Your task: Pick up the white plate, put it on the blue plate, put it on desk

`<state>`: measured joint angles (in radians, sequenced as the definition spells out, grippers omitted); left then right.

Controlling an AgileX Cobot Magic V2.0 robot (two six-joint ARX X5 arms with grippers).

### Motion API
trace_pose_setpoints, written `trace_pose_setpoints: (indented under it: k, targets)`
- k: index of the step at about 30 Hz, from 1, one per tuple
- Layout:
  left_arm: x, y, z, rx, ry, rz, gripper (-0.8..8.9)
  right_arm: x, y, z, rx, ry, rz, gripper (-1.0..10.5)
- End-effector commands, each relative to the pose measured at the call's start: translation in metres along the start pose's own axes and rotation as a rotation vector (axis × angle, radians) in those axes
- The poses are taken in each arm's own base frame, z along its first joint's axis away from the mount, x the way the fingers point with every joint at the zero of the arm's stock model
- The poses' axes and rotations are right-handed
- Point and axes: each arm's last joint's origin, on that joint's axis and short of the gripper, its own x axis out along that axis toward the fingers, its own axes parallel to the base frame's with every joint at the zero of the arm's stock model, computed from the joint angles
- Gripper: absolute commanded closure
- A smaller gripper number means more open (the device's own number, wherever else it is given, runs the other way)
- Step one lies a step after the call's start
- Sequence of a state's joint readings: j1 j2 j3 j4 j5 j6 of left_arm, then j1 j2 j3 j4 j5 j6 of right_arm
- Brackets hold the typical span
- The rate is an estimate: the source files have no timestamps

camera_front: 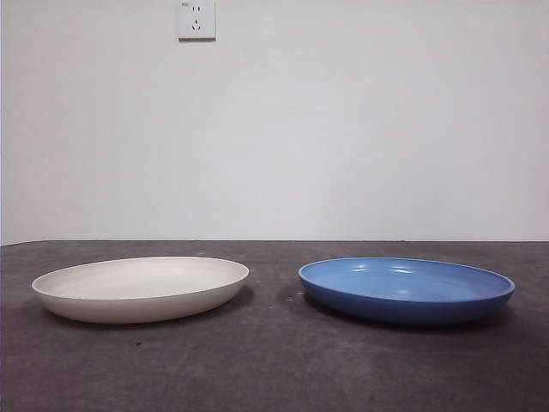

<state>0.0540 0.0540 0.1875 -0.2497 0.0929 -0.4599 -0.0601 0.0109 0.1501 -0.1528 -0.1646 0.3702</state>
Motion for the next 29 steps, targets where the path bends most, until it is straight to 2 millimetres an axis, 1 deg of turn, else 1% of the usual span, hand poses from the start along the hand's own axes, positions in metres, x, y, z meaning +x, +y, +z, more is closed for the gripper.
trace_pose_setpoints:
  k: [1,5,8,11,15,18,23,29]
  targets:
    - [-0.003,-0.008,0.014,0.005,0.01,-0.004,8.04,-0.004,0.007,0.016,0.002,-0.021,0.018,9.3]
    - [-0.005,-0.02,0.036,0.058,0.06,-0.036,8.04,-0.007,0.018,0.039,-0.047,0.021,0.058,9.3]
    - [-0.002,-0.029,0.052,0.095,0.129,-0.059,8.04,-0.006,0.025,0.054,-0.076,0.085,0.094,9.3]
    - [0.005,-0.037,0.066,0.143,0.221,-0.086,8.04,0.0,0.032,0.068,-0.098,0.169,0.129,9.3]
    - [0.016,-0.047,0.081,0.195,0.358,-0.16,8.04,0.012,0.039,0.087,-0.117,0.323,0.177,9.3]
    - [0.025,-0.055,0.089,0.208,0.456,-0.223,8.04,0.022,0.043,0.099,-0.122,0.44,0.196,9.3]
    - [0.036,-0.067,0.094,0.231,0.613,-0.321,8.04,0.037,0.048,0.114,-0.138,0.622,0.223,9.3]
    - [0.038,-0.084,0.091,0.327,0.786,-0.41,8.04,0.047,0.057,0.12,-0.167,0.796,0.28,9.3]
